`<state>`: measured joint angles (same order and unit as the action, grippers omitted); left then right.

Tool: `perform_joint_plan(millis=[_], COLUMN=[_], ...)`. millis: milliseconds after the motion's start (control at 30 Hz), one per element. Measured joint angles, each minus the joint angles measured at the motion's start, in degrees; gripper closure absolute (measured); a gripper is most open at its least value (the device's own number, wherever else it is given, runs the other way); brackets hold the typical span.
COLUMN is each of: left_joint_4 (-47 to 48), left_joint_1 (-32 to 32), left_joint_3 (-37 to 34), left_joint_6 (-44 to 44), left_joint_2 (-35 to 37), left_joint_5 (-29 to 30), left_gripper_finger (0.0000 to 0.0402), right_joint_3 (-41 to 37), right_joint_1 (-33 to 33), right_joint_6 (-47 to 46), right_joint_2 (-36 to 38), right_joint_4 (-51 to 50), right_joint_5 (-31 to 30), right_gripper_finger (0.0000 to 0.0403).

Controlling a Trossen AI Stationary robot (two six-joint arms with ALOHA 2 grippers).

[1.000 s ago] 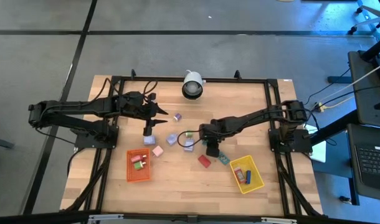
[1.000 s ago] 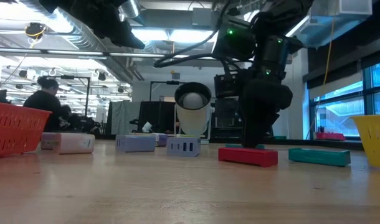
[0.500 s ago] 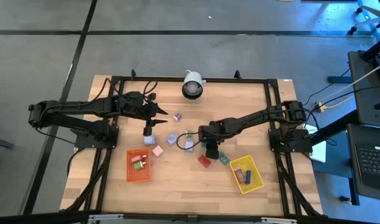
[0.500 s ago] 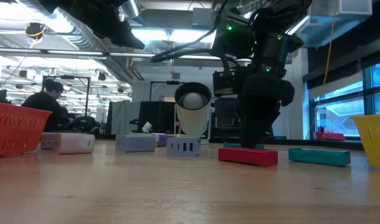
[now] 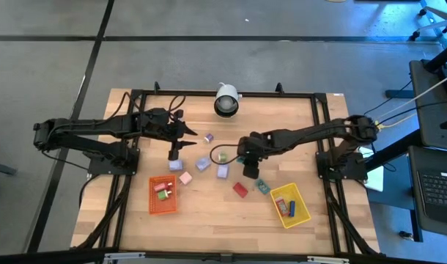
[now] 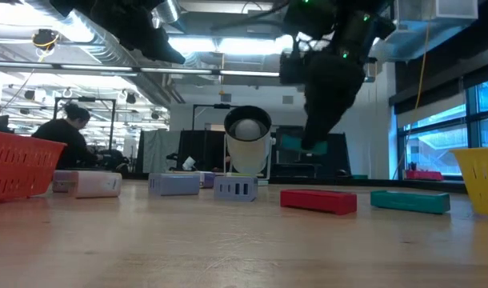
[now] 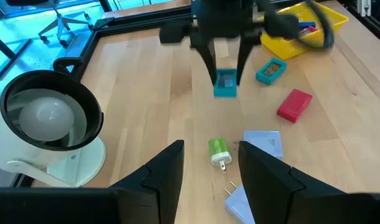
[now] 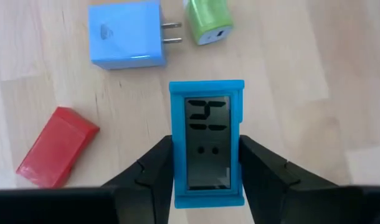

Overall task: Pick & Place Office items
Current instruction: Put the top light blue digital clock into the yellow basket

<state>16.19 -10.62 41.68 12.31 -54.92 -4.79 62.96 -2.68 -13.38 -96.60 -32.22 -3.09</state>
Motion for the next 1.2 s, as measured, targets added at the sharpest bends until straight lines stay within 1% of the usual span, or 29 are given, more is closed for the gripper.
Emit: perform_joint_plan(millis=[200,467,633,767,933,1200], left_joint_4=[0.8,0.8,0.8,0.8,0.8,0.8], left_joint_1=[0.0,0.0,0.0,0.0,0.0,0.0], left_joint_3=[0.0,0.0,0.0,0.0,0.0,0.0], left_joint_6=[-0.7,-1.1,-1.3,-2.0,-2.3,-2.7], left_joint_2=[0.0,0.0,0.0,0.0,0.0,0.0], left_joint_5=[0.0,0.0,0.0,0.1,0.1,0.0], left_gripper_finger=[0.0254,0.0254,0.0254,0.0254,0.0254,0.0254], right_joint_3=[0.1,0.1,0.1,0.1,0.1,0.1], right_joint_1=[-0.9,-5.7,-10.9,-16.1,-22.2,-30.0], right_joint_6=[-3.9,-11.5,-18.3,-24.8,-33.2,-44.5], right_joint_2=[4.6,9.2,10.7,10.8,10.8,10.8], right_joint_4=[-5.5,-13.6,-17.9,-22.5,-27.0,-29.3], right_joint_5=[-1.0,-1.6,-1.7,-4.1,-4.9,-5.5], right_gripper_finger=[0.0253,0.0253,0.0253,0.0255,0.0257,0.0257])
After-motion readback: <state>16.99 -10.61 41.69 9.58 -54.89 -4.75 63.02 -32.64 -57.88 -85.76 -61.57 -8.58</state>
